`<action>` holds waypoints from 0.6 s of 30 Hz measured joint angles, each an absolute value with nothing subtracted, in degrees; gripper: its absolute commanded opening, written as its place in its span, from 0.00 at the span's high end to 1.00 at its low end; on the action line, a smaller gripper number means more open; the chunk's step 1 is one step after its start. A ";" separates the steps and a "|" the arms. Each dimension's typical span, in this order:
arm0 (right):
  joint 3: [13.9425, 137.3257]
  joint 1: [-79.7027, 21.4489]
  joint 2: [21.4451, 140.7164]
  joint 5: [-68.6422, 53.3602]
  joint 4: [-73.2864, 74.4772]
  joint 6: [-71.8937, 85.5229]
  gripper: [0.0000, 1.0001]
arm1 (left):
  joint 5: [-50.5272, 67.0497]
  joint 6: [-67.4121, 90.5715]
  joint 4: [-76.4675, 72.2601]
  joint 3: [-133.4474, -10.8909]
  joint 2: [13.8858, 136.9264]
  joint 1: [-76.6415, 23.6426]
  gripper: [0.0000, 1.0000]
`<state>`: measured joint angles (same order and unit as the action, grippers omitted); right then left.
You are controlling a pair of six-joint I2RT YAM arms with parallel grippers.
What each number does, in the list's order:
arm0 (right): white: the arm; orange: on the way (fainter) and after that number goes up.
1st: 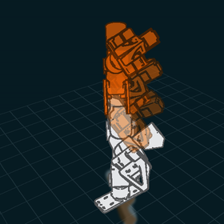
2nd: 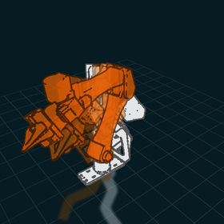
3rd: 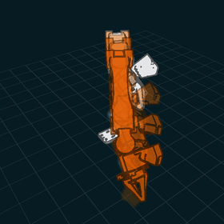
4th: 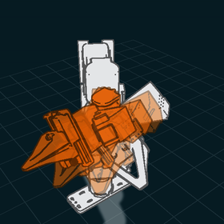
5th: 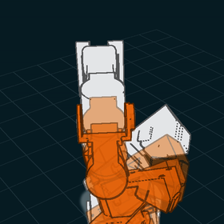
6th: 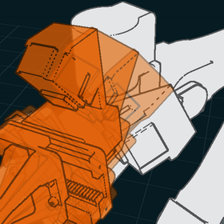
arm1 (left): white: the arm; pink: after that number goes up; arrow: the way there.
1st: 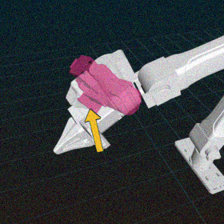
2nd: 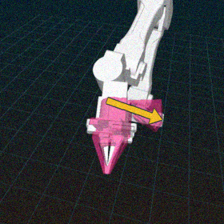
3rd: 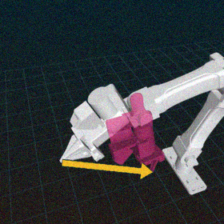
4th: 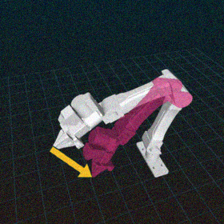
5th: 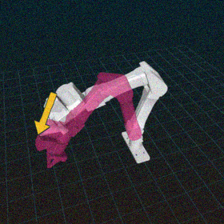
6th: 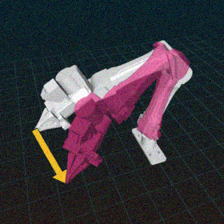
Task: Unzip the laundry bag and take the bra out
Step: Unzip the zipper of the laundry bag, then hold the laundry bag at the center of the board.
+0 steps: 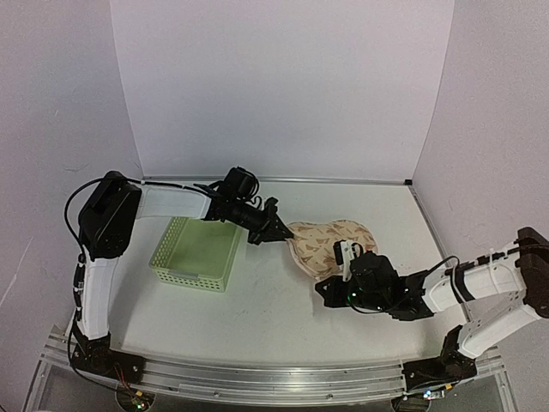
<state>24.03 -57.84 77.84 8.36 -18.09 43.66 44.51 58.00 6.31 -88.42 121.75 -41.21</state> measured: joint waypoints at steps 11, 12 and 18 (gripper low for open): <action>35.97 -59.18 88.49 9.96 -15.73 47.53 1.00 | 40.32 51.57 12.97 -93.41 125.23 -36.23 0.51; 37.06 -59.18 89.03 10.20 -15.22 47.66 1.00 | 39.94 51.18 13.54 -93.36 125.23 -36.03 0.48; 41.54 -59.11 91.13 11.86 -13.65 47.57 1.00 | 38.48 49.58 15.09 -90.80 123.02 -36.38 0.36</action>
